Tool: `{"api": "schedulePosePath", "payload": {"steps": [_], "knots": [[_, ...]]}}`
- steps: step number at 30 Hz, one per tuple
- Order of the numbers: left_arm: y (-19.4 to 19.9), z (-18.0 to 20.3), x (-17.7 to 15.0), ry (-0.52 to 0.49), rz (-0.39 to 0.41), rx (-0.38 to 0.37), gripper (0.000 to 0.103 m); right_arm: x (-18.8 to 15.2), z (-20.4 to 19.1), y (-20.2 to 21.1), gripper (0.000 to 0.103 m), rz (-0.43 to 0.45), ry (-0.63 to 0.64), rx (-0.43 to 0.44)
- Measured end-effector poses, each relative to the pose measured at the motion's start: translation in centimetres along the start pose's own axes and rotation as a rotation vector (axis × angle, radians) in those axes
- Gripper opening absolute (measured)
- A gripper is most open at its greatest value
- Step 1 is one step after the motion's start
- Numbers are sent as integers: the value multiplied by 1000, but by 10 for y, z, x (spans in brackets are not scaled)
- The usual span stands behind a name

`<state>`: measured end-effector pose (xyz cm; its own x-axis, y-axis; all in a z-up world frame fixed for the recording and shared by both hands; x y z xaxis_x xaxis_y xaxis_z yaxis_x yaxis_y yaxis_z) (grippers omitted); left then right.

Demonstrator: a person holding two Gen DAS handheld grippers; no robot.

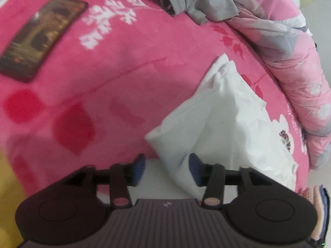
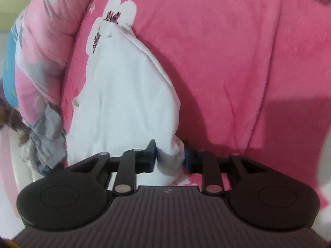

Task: Fold clothes
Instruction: 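Withdraw both open grippers and move them over the folded sweatshirt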

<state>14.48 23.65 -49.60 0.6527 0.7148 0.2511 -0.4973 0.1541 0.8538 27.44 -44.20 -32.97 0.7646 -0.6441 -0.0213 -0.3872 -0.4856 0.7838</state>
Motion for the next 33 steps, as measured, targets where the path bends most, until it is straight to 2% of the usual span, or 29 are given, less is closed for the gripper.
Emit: {"api": "schedulePosePath", "payload": {"steps": [4, 9, 23, 28, 31, 33], "knots": [[29, -2, 6, -41, 13, 11, 51, 1, -1, 27, 33, 9, 31, -43], [72, 9, 33, -162, 52, 16, 52, 11, -24, 53, 33, 38, 127, -51], [175, 49, 158, -304, 310, 40, 55, 87, -167, 96, 34, 147, 406, 185], [173, 66, 193, -354, 365, 48, 57, 119, -232, 92, 34, 185, 518, 266], [144, 75, 198, -344, 337, 2, 57, 128, -266, 79, 34, 202, 574, 316], [118, 82, 193, -344, 296, -27, 57, 124, -284, 57, 34, 181, 604, 326]]}}
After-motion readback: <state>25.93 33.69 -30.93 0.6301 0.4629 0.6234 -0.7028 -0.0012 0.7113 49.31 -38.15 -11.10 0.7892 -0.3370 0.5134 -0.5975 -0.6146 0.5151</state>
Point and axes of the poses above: each gripper's, at about its wrist camera, not at the fingertips, and y roughly against the way its jaws point, z to its right, x to its top, the point moved 3 cm from there along -y, roughly the way its jaws point, and after that the axes turned 3 degrees about -y, right-handed, at the moved point
